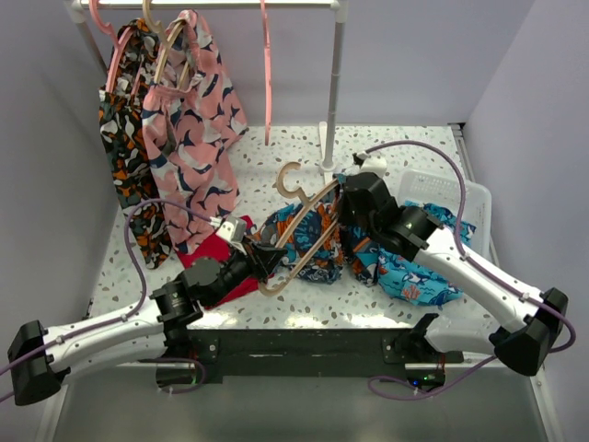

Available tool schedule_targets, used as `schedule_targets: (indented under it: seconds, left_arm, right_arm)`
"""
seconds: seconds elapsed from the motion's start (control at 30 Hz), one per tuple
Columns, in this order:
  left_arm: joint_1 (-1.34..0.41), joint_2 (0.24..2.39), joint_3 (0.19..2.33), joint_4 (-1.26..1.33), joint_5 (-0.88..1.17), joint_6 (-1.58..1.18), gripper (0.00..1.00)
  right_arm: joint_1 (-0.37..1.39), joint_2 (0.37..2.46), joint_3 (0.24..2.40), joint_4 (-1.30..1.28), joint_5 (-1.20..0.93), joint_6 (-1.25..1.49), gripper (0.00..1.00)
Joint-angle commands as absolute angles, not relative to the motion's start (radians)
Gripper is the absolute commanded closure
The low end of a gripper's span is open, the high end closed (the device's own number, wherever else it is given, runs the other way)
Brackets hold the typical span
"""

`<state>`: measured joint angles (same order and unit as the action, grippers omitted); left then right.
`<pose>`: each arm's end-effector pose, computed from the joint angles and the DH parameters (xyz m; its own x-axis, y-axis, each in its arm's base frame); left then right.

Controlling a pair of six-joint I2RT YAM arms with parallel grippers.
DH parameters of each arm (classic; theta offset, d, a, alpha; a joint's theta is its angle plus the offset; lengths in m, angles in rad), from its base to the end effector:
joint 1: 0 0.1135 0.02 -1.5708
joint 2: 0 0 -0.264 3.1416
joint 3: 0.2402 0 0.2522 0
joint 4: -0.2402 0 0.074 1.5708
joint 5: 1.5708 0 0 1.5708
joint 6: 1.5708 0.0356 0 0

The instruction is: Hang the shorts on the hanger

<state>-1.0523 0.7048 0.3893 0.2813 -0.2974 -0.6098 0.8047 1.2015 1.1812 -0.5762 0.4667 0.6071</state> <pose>0.0975 -0.1497 0.2619 -0.4064 -0.3927 -0.8250 0.5521 0.6139 -0.5641 0.1907 0.1751 0.3553 -0.5398 0.1738 -0.8237 -0.0944 0.9598 0.2644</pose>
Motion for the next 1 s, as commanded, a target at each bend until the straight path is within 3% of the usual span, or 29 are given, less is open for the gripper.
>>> schedule_targets:
  seconds: [0.0, 0.03, 0.13, 0.17, 0.33, 0.5, 0.97]
  left_arm:
    - [-1.081, 0.707, 0.347, 0.587, -0.431, -0.618, 1.0]
    - [-1.086, 0.728, 0.342, 0.597, -0.433, -0.617, 1.0]
    - [-1.107, 0.765, 0.331, 0.62, -0.431, -0.615, 1.0]
    - [-1.111, 0.768, 0.325, 0.636, -0.434, -0.615, 1.0]
    - [-1.127, 0.749, 0.292, 0.663, -0.468, -0.615, 1.0]
    - [-1.135, 0.717, 0.273, 0.661, -0.486, -0.623, 1.0]
    - [-1.14, 0.67, 0.264, 0.657, -0.511, -0.633, 1.0]
  right_arm:
    - [0.815, 1.118, 1.045, -0.537, 0.468, 0.637, 0.95]
    - [0.815, 1.112, 1.028, -0.534, 0.471, 0.641, 0.78]
    - [0.813, 1.088, 0.979, -0.525, 0.476, 0.661, 0.53]
    - [0.815, 1.077, 0.948, -0.508, 0.474, 0.667, 0.52]
    - [0.813, 1.031, 0.848, -0.437, 0.463, 0.709, 0.51]
    - [0.813, 1.061, 0.75, -0.368, 0.433, 0.79, 0.63]
    - [0.873, 1.144, 0.592, -0.215, 0.44, 0.891, 0.65]
